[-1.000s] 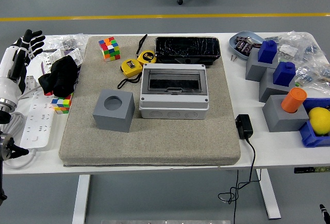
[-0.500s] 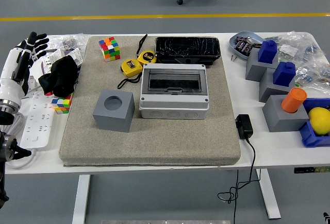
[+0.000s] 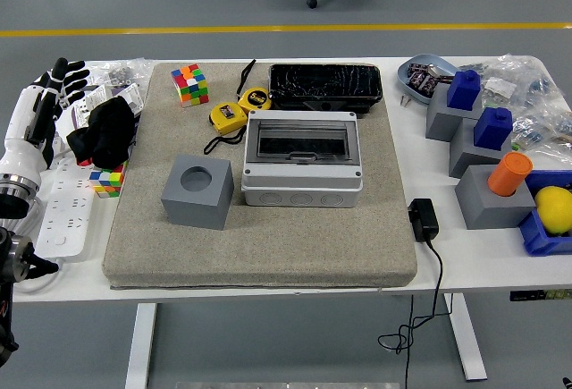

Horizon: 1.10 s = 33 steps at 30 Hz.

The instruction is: Fetch the battery,place it into the box,close the lid of the box

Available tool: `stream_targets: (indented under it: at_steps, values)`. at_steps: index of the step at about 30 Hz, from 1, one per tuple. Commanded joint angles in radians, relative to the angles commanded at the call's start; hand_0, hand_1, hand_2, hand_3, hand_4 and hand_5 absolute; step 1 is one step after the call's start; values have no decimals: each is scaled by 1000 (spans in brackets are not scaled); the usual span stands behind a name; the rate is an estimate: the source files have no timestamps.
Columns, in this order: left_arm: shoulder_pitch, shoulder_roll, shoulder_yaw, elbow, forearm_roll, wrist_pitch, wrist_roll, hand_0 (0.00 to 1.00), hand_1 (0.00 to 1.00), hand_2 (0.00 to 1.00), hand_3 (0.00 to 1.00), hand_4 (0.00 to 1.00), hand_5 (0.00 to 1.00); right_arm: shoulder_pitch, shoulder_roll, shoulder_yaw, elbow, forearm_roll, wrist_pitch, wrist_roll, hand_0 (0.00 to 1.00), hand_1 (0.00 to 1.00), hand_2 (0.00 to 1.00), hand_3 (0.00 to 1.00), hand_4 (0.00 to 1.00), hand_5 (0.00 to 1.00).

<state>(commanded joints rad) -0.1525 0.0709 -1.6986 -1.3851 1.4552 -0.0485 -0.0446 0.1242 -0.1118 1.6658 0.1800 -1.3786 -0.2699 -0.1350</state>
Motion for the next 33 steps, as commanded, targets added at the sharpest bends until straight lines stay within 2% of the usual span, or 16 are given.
stream_targets:
  at_steps: [2, 3, 5, 7, 8, 9, 14, 15, 18, 20, 21, 26, 27, 30, 32, 33]
  values:
    - [1, -1, 2, -1, -1, 1, 0, 792, 823, 794, 770, 998, 993, 1, 3, 5, 0, -41, -66, 37, 147, 86, 152, 106, 749, 534]
    - [1, -1, 2, -1, 0, 2, 0, 786, 820, 791, 765, 998, 990, 3, 3, -16, 0, -35, -92, 46, 2, 2, 53, 10, 436, 91]
    - [1, -1, 2, 0, -1, 3, 1, 786, 820, 791, 765, 998, 990, 6, 2, -63, 0, -17, -121, 50, 2, 2, 53, 10, 436, 91]
    - [1, 0, 2, 0, -1, 4, 0, 786, 820, 791, 765, 998, 990, 8, 0, -90, 0, -10, -113, 42, 2, 2, 53, 10, 436, 91]
    - [1, 0, 3, 0, -1, 5, 0, 786, 820, 791, 765, 998, 990, 9, -2, -111, 0, -11, -94, 20, 2, 2, 53, 10, 436, 91]
    - [1, 0, 3, 0, -1, 5, 0, 785, 820, 788, 763, 998, 991, 9, -3, -113, 0, -20, -76, 1, 2, 2, 71, 132, 703, 155]
    - [2, 0, 5, -2, -1, 8, -1, 785, 820, 788, 763, 998, 991, 5, -7, -17, 0, -65, 86, -121, 2, 2, 71, 132, 703, 155]
    - [3, 0, 6, -1, -2, 9, -1, 783, 819, 788, 760, 998, 988, 3, -8, 20, 0, -51, 129, -158, 17, 433, 775, 795, 998, 673]
    - [4, 1, 7, -1, -2, 9, -1, 783, 819, 788, 760, 998, 988, 1, -9, 80, 0, -46, 227, -207, 17, 433, 775, 795, 998, 673]
    - [4, 1, 8, -1, -2, 10, -1, 783, 819, 788, 760, 998, 988, 0, -9, 112, 0, -40, 263, -211, 17, 433, 775, 795, 998, 673]
    - [4, 1, 8, -1, -2, 10, -1, 782, 818, 786, 760, 998, 986, 0, -10, 123, 0, -38, 273, -211, 622, 766, 983, 998, 998, 973]
    - [2, 1, 11, 0, -2, 9, -1, 782, 818, 786, 760, 998, 986, 1, -10, 150, 0, -17, 336, -207, 622, 766, 983, 998, 998, 973]
    - [2, 0, 11, 0, -1, 8, -1, 781, 816, 782, 753, 998, 983, -3, -6, 181, 0, -69, 301, -159, 998, 998, 998, 998, 998, 998]
    - [5, 0, 10, 2, -3, 8, 0, 781, 816, 782, 753, 998, 983, -1, -4, 202, 0, -163, 275, -109, 998, 998, 998, 998, 998, 998]
    - [7, 1, 10, 2, -3, 9, -1, 781, 816, 782, 753, 998, 983, 1, -5, 195, 0, -187, 278, -116, 998, 998, 998, 998, 998, 998]
    - [7, 0, 10, 2, -4, 9, -1, 780, 808, 776, 752, 998, 981, 2, -6, 191, 0, -190, 277, -121, 998, 998, 998, 961, 998, 998]
